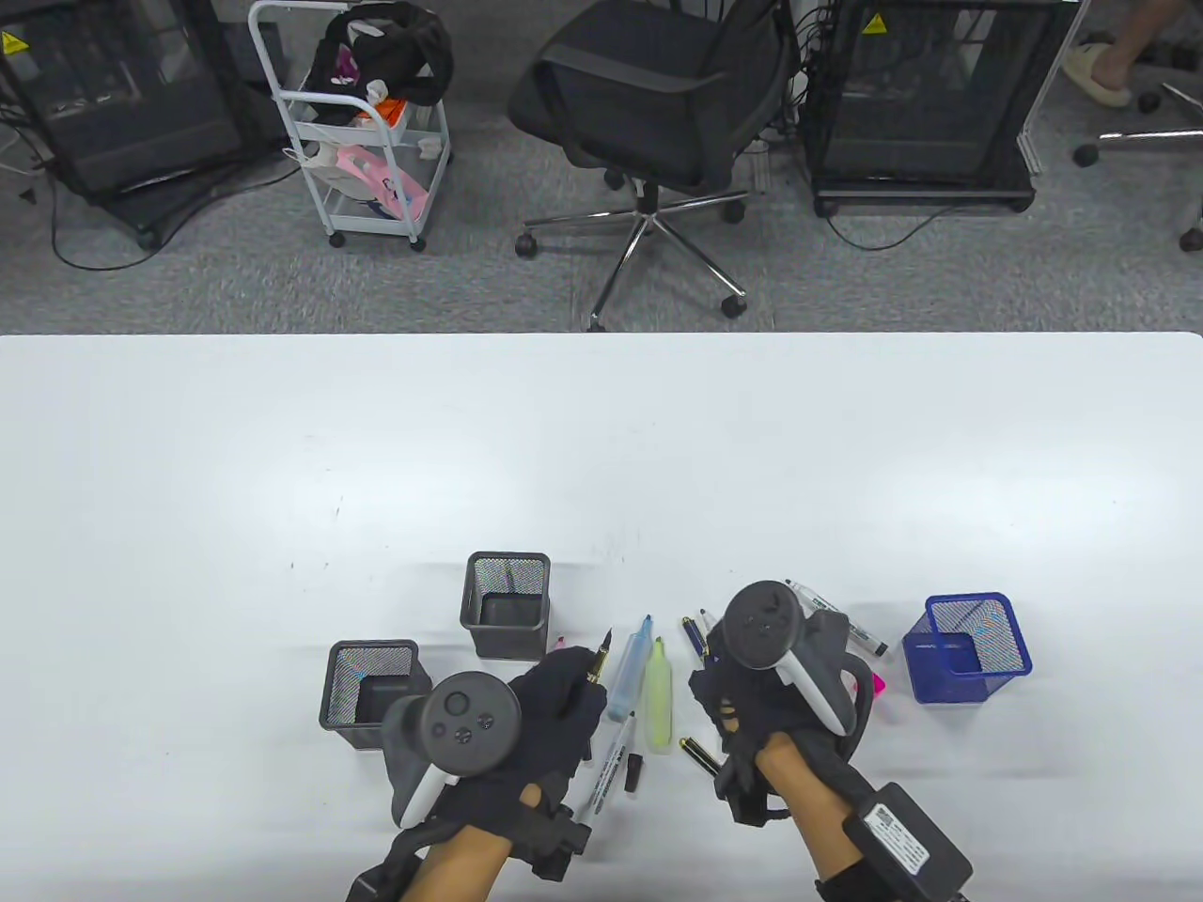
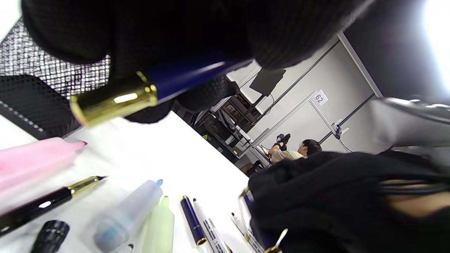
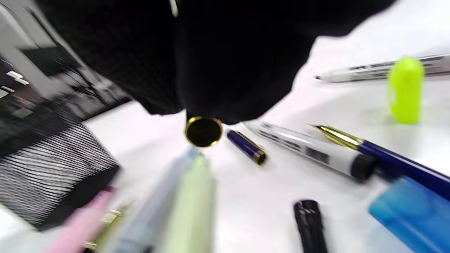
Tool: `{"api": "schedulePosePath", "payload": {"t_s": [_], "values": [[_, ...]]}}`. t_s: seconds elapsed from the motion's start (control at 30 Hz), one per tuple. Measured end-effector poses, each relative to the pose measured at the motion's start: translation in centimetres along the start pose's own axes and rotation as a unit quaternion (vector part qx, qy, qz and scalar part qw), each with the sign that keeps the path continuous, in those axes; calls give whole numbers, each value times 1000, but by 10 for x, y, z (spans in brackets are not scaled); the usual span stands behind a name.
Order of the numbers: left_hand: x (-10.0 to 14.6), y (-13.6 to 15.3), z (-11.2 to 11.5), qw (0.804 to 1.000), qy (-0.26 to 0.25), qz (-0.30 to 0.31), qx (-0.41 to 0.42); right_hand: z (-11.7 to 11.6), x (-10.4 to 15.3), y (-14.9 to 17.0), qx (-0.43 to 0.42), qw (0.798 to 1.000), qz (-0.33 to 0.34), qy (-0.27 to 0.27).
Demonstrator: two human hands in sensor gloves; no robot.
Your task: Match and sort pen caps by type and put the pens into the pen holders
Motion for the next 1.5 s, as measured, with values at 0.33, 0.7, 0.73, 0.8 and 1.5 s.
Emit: {"api": "schedulePosePath", "payload": {"t_s": [0.33, 0.7, 0.73, 0.8, 1.5], "values": [[-1, -13, 28, 995, 67, 65, -19, 45, 32, 21, -276, 935, 207, 90], [2, -25, 42, 991, 77, 101, -46, 58, 40, 54, -347, 905, 196, 150], [3, -26, 43, 991, 78, 102, -49, 56, 39, 53, -352, 904, 197, 144], [3, -27, 44, 990, 80, 105, -56, 54, 40, 50, -348, 905, 201, 138], [5, -29, 51, 987, 81, 130, -43, 14, 40, 15, -299, 927, 221, 45]]}}
Point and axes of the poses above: the tracker on the back of each hand, its own y axis roughly to the little-finger side, its own x axis roughly from the fingertips to the wrist, z = x × y, the point moved 4 cm from there along -x, roughly from the wrist to the fingertips, and after that the axes turned 11 degrees about x, right-handed, at the moved point
